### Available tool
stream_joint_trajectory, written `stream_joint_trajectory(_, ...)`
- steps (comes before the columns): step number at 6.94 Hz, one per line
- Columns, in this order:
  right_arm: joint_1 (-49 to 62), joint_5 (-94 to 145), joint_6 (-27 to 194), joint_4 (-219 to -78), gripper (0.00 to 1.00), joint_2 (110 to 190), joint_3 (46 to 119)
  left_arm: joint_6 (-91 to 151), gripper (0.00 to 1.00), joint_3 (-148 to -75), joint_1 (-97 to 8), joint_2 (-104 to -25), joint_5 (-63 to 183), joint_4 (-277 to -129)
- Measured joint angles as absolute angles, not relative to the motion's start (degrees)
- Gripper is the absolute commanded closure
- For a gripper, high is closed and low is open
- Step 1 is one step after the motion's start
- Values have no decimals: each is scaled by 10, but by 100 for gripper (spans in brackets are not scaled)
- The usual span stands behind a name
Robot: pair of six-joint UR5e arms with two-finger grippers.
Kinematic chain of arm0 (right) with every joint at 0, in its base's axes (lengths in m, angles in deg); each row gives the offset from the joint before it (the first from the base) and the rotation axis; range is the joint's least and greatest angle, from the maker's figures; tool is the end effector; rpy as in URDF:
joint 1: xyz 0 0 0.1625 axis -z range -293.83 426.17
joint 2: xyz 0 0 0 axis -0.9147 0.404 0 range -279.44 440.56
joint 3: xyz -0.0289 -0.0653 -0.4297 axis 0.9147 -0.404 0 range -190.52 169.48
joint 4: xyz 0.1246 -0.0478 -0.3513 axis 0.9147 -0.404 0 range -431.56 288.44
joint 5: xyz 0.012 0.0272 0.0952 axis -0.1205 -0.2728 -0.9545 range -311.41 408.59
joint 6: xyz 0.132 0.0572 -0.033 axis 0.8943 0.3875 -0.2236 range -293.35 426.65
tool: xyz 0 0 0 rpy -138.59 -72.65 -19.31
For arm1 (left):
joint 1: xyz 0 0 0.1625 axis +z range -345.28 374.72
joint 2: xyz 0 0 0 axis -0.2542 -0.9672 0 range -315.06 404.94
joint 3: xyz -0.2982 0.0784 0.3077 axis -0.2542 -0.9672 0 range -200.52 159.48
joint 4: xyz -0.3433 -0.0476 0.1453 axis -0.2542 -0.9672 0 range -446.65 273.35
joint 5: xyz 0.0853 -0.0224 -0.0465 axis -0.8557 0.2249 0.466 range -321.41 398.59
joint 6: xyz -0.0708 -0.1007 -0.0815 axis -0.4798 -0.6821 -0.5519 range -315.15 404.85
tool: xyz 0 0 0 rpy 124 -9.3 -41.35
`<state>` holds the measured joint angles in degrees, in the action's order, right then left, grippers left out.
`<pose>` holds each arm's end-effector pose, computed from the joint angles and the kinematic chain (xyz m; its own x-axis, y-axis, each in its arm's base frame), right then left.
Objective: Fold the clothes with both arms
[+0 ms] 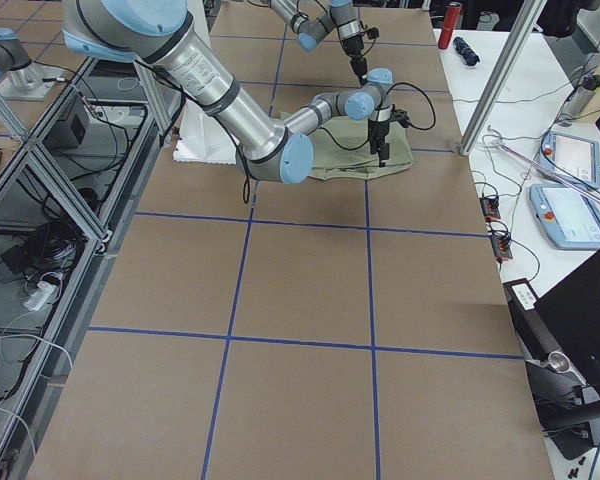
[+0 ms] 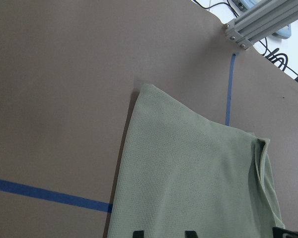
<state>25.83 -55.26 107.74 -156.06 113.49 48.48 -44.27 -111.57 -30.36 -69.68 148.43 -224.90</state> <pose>-0.5778 -0.6192 0.3147 0.8285 -0.2564 0.4979 0.1390 0.9554 0.2607 0.4065 -0.5255 0.3489 0.2022 -0.1823 -0.9622 0.4328 0.8980 -0.0792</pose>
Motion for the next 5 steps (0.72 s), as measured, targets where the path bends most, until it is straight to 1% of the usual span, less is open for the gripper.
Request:
stream_joint_trajectory(2, 258, -538, 1079, -1523, 0, 1128, 441, -443, 62, -1115, -304, -694, 1484, -2249)
stream_joint_trajectory(5, 230, -528, 1049, -1510, 0, 1138, 422, -442, 62, -1117, -304, -686, 1502, -2250)
